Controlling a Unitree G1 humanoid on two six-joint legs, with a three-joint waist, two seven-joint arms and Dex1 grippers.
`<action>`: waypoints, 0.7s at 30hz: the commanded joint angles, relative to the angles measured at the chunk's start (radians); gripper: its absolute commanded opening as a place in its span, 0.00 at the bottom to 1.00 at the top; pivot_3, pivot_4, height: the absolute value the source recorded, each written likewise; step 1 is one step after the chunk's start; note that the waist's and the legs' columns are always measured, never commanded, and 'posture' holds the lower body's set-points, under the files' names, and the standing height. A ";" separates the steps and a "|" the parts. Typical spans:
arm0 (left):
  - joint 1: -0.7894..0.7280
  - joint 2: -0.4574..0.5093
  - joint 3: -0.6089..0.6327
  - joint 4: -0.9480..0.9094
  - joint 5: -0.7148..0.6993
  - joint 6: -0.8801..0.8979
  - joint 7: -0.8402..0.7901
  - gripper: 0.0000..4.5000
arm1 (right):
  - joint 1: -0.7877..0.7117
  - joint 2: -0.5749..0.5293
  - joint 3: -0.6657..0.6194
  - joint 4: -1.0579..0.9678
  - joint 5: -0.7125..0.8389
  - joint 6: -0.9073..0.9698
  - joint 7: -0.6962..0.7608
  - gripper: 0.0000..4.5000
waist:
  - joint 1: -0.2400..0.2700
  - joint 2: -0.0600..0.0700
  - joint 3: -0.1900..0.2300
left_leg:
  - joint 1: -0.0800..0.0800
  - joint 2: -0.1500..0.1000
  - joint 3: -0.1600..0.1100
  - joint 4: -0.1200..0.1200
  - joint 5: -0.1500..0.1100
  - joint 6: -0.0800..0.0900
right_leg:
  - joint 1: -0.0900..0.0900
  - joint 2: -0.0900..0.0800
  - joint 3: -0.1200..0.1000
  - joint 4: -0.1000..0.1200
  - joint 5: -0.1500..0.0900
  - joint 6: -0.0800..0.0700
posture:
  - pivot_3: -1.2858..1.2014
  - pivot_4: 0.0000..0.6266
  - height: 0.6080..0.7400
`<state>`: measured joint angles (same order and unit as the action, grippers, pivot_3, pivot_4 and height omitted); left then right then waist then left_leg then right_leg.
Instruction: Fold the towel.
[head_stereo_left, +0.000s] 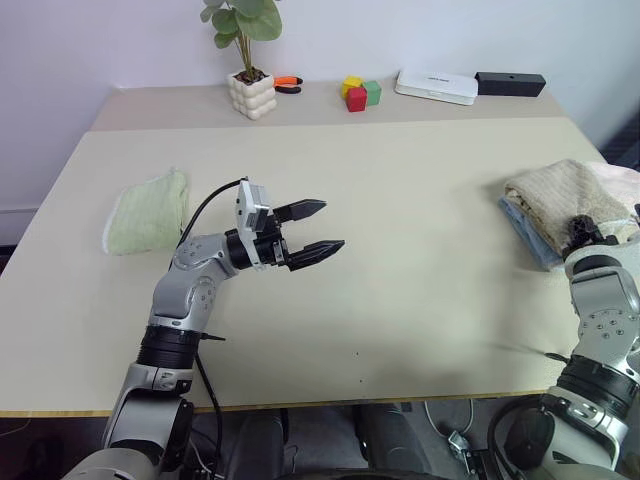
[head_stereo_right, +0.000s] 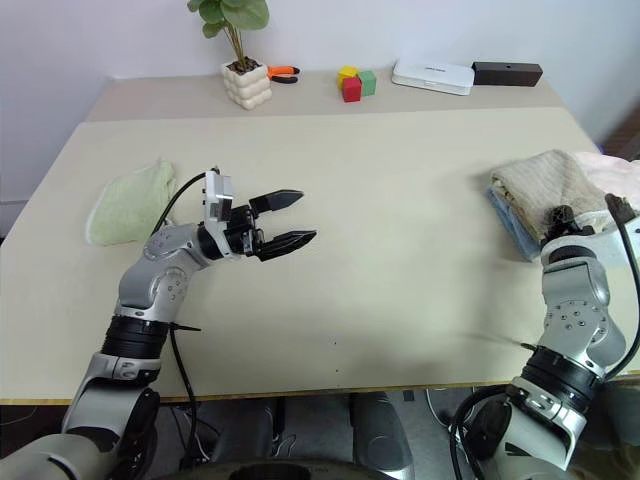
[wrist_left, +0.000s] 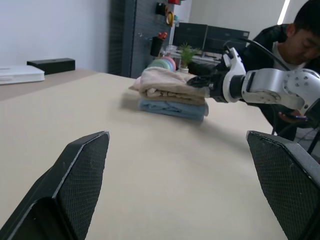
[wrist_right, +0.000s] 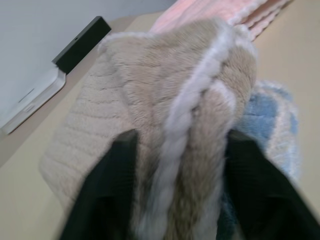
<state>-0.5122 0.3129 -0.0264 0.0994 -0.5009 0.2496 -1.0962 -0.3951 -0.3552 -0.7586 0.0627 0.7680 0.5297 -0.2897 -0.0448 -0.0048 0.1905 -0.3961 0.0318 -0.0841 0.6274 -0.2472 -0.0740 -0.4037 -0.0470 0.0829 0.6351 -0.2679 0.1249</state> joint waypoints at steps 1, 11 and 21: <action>0.005 0.000 -0.001 -0.036 0.001 -0.017 0.006 1.00 | 0.002 -0.046 0.003 0.003 -0.072 -0.040 -0.023 1.00 | 0.000 0.000 0.000 | 0.000 0.000 0.000 0.000 0.000 0.000 | 0.000 0.000 0.000 0.000 0.000 0.000 | 0.52 0.24 1.00; 0.013 0.000 -0.003 -0.041 -0.001 -0.020 0.010 1.00 | 0.034 -0.086 0.023 -0.020 -0.230 -0.141 -0.036 1.00 | 0.001 0.000 0.000 | 0.000 0.000 0.000 0.000 0.000 0.000 | 0.000 0.000 0.000 0.000 0.000 0.000 | 0.52 0.24 1.00; 0.009 0.008 0.005 -0.024 -0.001 -0.024 -0.006 1.00 | -0.025 -0.274 0.309 -0.114 -0.478 -0.293 0.219 1.00 | -0.005 0.001 0.000 | 0.001 0.000 0.001 0.000 0.000 0.000 | 0.000 0.000 0.001 0.000 0.000 0.000 | 0.52 0.24 1.00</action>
<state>-0.5029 0.3186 -0.0263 0.0967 -0.4992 0.2472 -1.1012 -0.4012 -0.6114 -0.5120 0.0017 0.3161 0.2681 -0.1368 -0.0498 -0.0039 0.1907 -0.3949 0.0319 -0.0837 0.6274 -0.2472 -0.0740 -0.4034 -0.0464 0.0835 0.6351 -0.2679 0.1249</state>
